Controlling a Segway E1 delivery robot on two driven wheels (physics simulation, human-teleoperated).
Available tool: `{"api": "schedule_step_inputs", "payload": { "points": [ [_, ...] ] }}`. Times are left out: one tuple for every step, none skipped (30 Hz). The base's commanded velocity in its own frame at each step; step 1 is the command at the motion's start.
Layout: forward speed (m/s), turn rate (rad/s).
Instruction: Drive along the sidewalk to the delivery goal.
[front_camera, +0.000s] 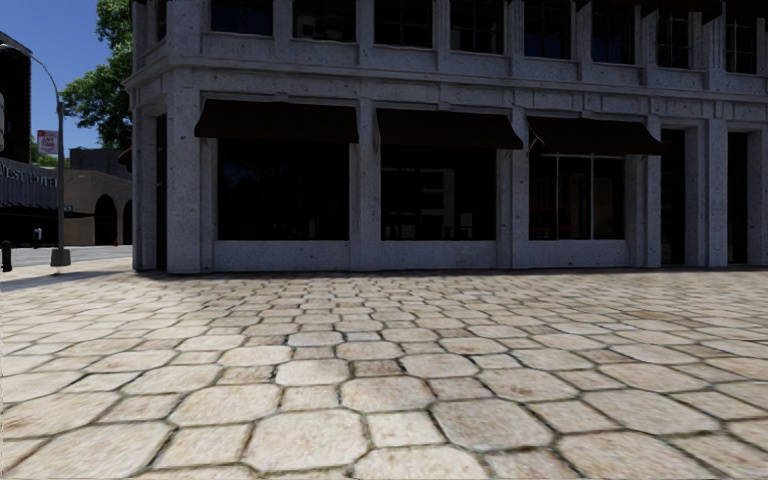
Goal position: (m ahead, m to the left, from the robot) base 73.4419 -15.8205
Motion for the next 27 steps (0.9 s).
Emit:
{"api": "schedule_step_inputs", "payload": {
  "points": [
    [2.00,0.00],
    [2.00,0.00],
    [2.00,0.00],
    [2.00,0.00],
    [2.00,0.00],
    [2.00,0.00],
    [2.00,0.00],
    [2.00,0.00],
    [2.00,0.00],
    [2.00,0.00],
    [2.00,0.00],
    [2.00,0.00],
    [2.00,0.00],
    [2.00,0.00],
    [2.00,0.00],
    [2.00,0.00],
    [2.00,0.00],
    [2.00,0.00],
    [2.00,0.00],
    [2.00,0.00],
    [2.00,0.00],
    [2.00,0.00],
    [2.00,0.00],
    [2.00,0.00],
    [2.00,0.00],
    [2.00,0.00],
    [2.00,0.00]
  ]
}}
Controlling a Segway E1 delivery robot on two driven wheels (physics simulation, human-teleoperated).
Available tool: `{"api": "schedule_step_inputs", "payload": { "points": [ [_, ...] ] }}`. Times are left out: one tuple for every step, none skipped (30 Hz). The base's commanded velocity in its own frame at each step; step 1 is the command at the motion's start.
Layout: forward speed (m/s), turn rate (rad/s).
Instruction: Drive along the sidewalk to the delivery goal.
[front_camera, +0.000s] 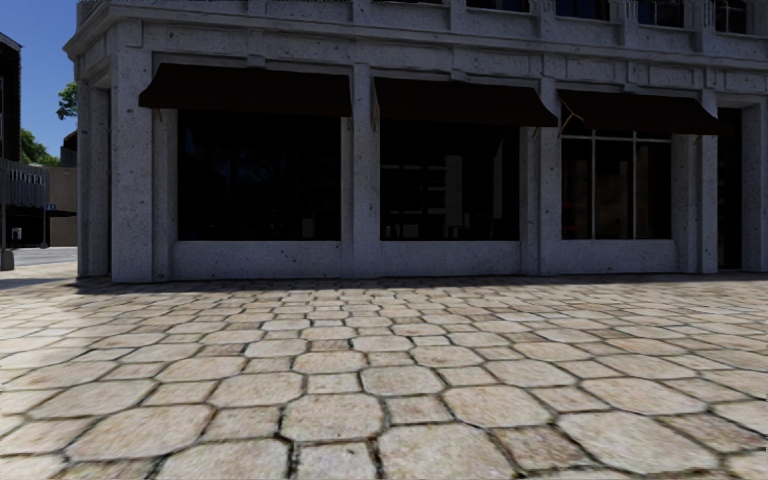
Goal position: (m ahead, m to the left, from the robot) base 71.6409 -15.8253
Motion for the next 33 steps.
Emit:
{"api": "schedule_step_inputs", "payload": {
  "points": [
    [2.00,0.00],
    [2.00,0.00],
    [2.00,0.00],
    [2.00,0.00],
    [2.00,0.00],
    [2.00,0.00],
    [2.00,0.00],
    [2.00,0.00],
    [2.00,0.00],
    [2.00,-0.98],
    [2.00,-1.20],
    [2.00,-1.20],
    [2.00,-1.20],
    [2.00,-1.20],
    [2.00,-1.20],
    [2.00,-1.20],
    [2.00,-1.20],
    [2.00,-1.20],
    [2.00,-1.20],
    [2.00,-1.20],
    [2.00,-1.20],
    [2.00,-1.20],
    [2.00,-1.20],
    [2.00,-1.20],
    [2.00,-1.20],
    [2.00,-1.20],
    [2.00,-1.20],
    [2.00,-1.20],
    [2.00,-1.20],
    [2.00,-1.20],
    [2.00,-1.20],
    [2.00,-1.20],
    [2.00,-1.20]
  ]
}}
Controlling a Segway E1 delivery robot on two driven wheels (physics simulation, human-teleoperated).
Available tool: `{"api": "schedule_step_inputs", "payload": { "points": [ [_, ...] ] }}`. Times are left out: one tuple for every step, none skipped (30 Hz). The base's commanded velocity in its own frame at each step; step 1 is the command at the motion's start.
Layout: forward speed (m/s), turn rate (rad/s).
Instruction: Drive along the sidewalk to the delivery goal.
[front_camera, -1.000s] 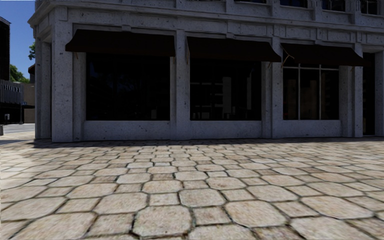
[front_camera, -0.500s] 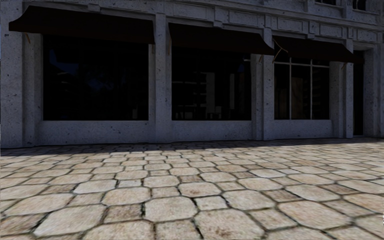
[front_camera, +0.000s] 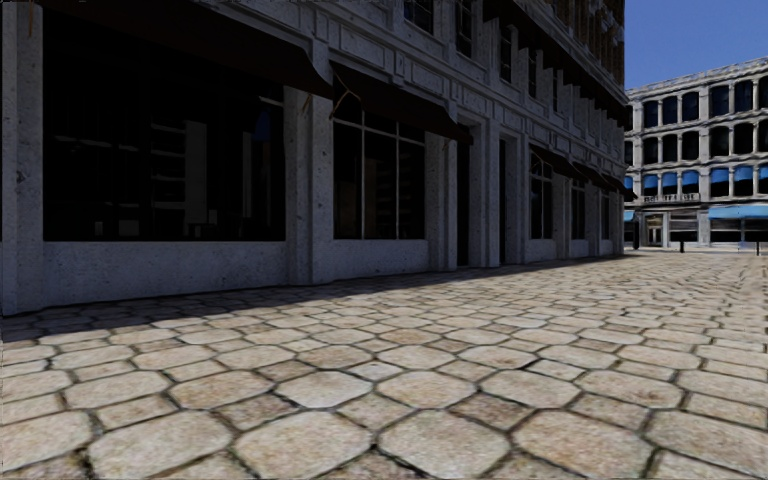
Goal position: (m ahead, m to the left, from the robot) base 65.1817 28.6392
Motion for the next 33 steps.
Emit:
{"api": "schedule_step_inputs", "payload": {
  "points": [
    [2.00,-1.20],
    [2.00,-1.20],
    [2.00,-1.20],
    [2.00,-1.20],
    [2.00,-1.20],
    [2.00,-1.20],
    [2.00,-1.20],
    [2.00,-1.20],
    [2.00,-1.20],
    [2.00,-1.20],
    [2.00,-1.20],
    [2.00,-1.19],
    [2.00,-0.47],
    [2.00,-0.05],
    [2.00,-0.02],
    [2.00,-0.02],
    [2.00,-0.02],
    [2.00,0.00],
    [2.00,0.00],
    [2.00,0.00],
    [2.00,0.00],
    [2.00,0.00],
    [2.00,0.00],
    [2.00,0.00],
    [2.00,0.00],
    [2.00,0.00],
    [2.00,0.00],
    [2.00,0.00],
    [2.00,0.00],
    [2.00,0.00],
    [2.00,0.00],
    [2.00,0.00],
    [2.00,0.00]
  ]
}}
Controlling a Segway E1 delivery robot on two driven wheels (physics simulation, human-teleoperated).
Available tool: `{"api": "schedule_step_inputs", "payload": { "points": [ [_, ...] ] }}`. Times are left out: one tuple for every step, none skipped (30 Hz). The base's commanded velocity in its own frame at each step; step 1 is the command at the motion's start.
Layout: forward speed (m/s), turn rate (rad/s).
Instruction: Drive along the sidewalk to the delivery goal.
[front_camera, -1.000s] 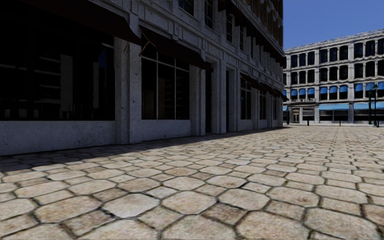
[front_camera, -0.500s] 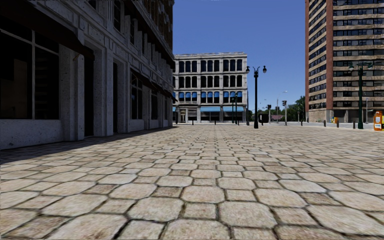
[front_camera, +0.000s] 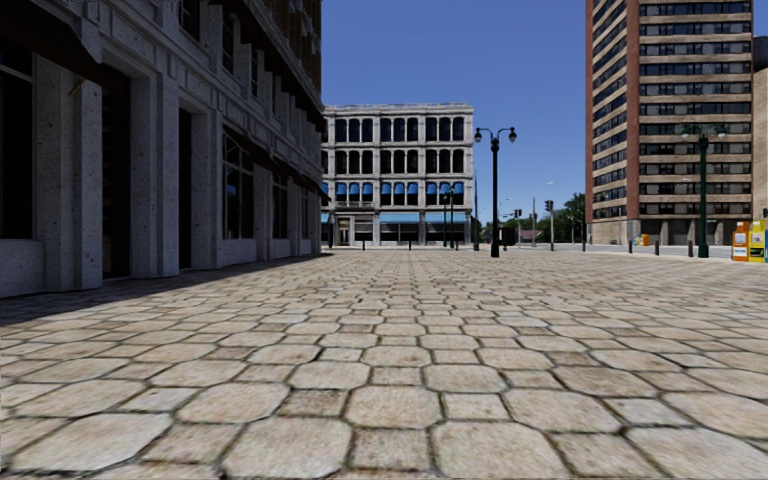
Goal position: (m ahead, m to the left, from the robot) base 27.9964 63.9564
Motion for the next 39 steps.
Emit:
{"api": "schedule_step_inputs", "payload": {
  "points": [
    [2.00,0.00],
    [2.00,0.00],
    [2.00,0.00],
    [2.00,0.00],
    [2.00,0.00],
    [2.00,0.00],
    [2.00,0.00],
    [2.00,-0.42],
    [2.00,-0.67],
    [2.00,-0.92],
    [2.00,-1.01],
    [2.00,-1.03],
    [2.00,-0.17],
    [2.00,-0.17],
    [2.00,-0.02],
    [2.00,0.00],
    [2.00,0.00],
    [2.00,0.00],
    [2.00,0.00],
    [2.00,0.00],
    [2.00,0.00],
    [2.00,0.00],
    [2.00,0.00],
    [2.00,0.00],
    [2.00,0.00],
    [2.00,0.00],
    [2.00,0.00],
    [2.00,0.00],
    [2.00,0.00],
    [2.00,0.00],
    [2.00,0.00],
    [2.00,0.00],
    [2.00,0.00],
    [2.00,0.00],
    [2.00,0.00],
    [2.00,0.00],
    [2.00,0.00],
    [2.00,0.00],
    [2.00,0.00]
  ]
}}
